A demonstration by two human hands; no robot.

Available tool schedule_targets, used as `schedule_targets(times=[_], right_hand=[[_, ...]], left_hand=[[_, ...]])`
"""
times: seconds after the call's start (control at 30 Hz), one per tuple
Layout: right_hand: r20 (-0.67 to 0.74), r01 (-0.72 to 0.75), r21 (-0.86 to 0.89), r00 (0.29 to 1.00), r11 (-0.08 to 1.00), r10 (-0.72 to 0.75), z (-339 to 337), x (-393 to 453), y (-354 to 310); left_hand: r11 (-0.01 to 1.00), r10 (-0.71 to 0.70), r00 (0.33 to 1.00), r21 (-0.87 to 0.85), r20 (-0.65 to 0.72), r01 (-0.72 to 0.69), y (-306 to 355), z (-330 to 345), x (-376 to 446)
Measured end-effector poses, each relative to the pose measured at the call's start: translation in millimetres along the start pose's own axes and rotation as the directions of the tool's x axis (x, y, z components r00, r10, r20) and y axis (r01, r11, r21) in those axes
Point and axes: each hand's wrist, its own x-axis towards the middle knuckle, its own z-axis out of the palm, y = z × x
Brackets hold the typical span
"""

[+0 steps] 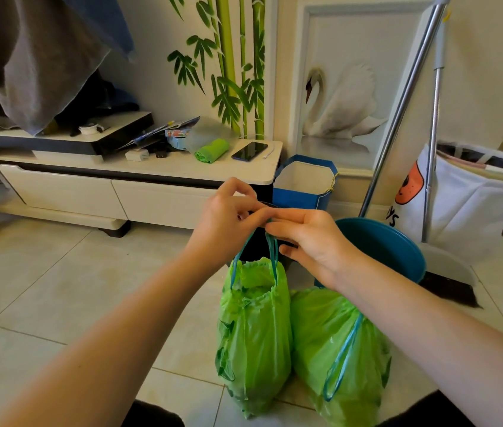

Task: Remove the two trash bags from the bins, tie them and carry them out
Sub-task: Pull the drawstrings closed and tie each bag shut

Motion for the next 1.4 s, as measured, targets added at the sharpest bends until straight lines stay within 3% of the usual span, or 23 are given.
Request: schedule_targets(times=[0.1,0.23,0.37,0.43,0.47,0.53,0.6,0.67,0.87,1.0,1.13,1.33,1.4], right_hand=[[0.044,-0.057,0.106,0.998,0.993,0.053,2.5,-0.7,0.0],[0.072,-0.075,0.121,0.995,0.990,0.067,2.4,1.2,2.8],[0.052,-0.088,0.133,0.995,0.987,0.082,3.3,2.5,4.3],[-0.021,-0.036,0.058,0.999,0.998,0.037,0.8,1.5,2.1],[-0.070,0.025,-0.050,0.997,0.998,-0.028,-1.4,1.7,0.8],[-0.120,0.164,-0.288,0.971,0.944,-0.205,-6.0,2.2,-0.6],[-0.099,0.265,-0.435,0.936,0.861,-0.339,-8.9,3.4,0.6],[-0.062,0.326,-0.544,0.903,0.773,-0.424,-9.8,4.9,3.5],[0.083,0.397,-0.774,0.835,0.493,-0.543,-7.6,2.0,6.8],[0.125,0.391,-0.827,0.829,0.405,-0.545,-7.1,2.2,8.3],[0.094,0.404,-0.778,0.832,0.481,-0.546,-8.5,3.8,7.0],[-0.038,0.347,-0.562,0.896,0.751,-0.443,-13.5,9.0,3.8],[-0.082,0.325,-0.407,0.918,0.854,-0.388,-15.6,10.4,1.2]], left_hand=[[1.000,0.013,1.000,-0.014,-0.007,-0.013,0.1,0.7,0.1],[1.000,-0.012,1.000,-0.022,0.013,0.013,-3.3,1.0,3.1],[0.972,-0.089,0.995,-0.215,0.041,0.095,-6.6,0.6,4.3],[0.957,-0.144,0.986,-0.243,0.079,0.160,-18.1,-1.3,4.9],[0.977,-0.141,0.981,-0.141,0.137,0.160,-25.0,-2.1,4.5],[0.988,-0.145,0.912,0.109,0.383,0.111,-45.8,1.0,-0.4],[0.967,-0.212,0.761,0.244,0.613,0.073,-62.5,9.9,-8.8],[0.953,-0.236,0.706,0.299,0.667,0.036,-75.4,23.4,-15.4],[0.983,-0.178,0.848,0.052,0.499,0.175,-83.1,72.8,-37.6],[0.979,-0.180,0.917,-0.030,0.357,0.204,-82.2,92.7,-46.9],[0.976,-0.158,0.958,-0.111,0.240,0.188,-79.9,97.2,-41.9],[0.974,-0.183,0.948,-0.082,0.260,0.210,-84.8,101.9,-36.8],[0.968,-0.217,0.932,-0.057,0.289,0.244,-85.3,101.2,-37.2]])
